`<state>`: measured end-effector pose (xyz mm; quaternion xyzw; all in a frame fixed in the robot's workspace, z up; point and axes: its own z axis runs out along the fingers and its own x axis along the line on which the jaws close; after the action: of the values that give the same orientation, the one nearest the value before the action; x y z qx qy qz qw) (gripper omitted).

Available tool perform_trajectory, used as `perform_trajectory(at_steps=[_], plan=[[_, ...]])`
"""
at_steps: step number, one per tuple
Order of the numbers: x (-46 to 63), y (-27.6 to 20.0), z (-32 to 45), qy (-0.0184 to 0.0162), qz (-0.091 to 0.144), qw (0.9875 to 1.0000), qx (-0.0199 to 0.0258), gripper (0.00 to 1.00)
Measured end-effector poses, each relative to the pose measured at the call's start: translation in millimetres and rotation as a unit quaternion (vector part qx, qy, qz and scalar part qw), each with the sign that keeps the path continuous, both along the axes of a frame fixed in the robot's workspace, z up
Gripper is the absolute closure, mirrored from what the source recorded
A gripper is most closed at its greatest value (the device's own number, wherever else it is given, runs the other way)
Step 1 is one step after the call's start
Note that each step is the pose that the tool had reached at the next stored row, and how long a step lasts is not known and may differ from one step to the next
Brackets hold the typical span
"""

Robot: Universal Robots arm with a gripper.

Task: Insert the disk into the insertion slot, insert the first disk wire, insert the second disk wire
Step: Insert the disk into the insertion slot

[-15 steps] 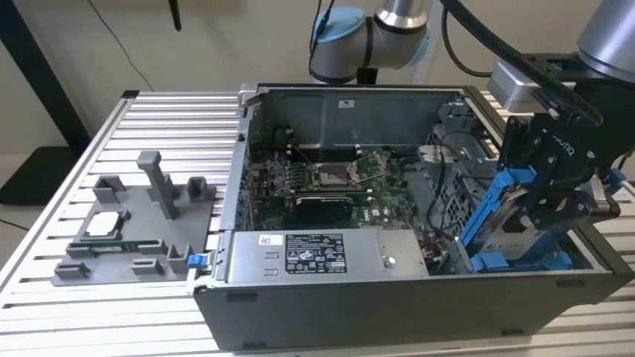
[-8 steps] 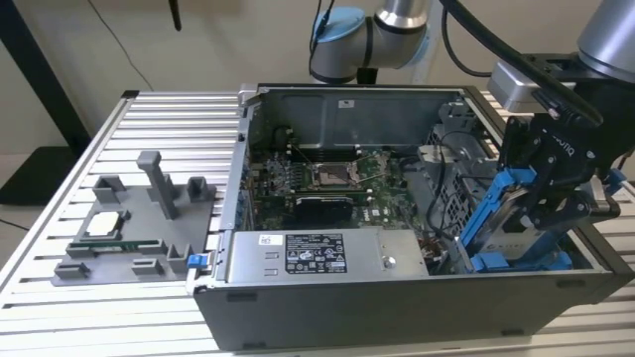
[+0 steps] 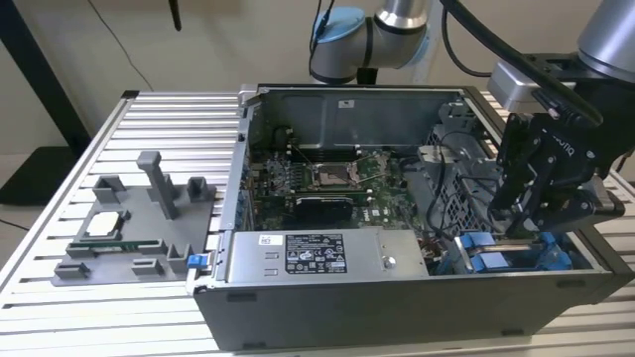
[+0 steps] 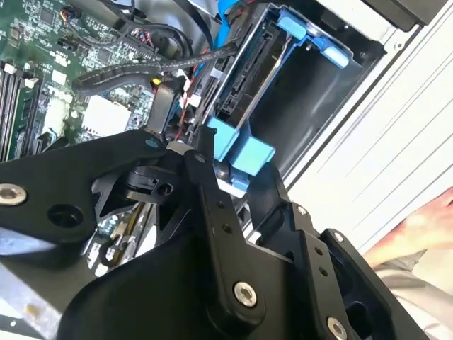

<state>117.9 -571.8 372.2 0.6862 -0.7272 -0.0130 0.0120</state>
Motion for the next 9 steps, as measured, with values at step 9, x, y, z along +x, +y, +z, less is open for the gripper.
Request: perform_trajectory(at_steps=[9], plan=[[0.0,0.5,4.8,0.0,0.0,1.0,0.0,0.0]])
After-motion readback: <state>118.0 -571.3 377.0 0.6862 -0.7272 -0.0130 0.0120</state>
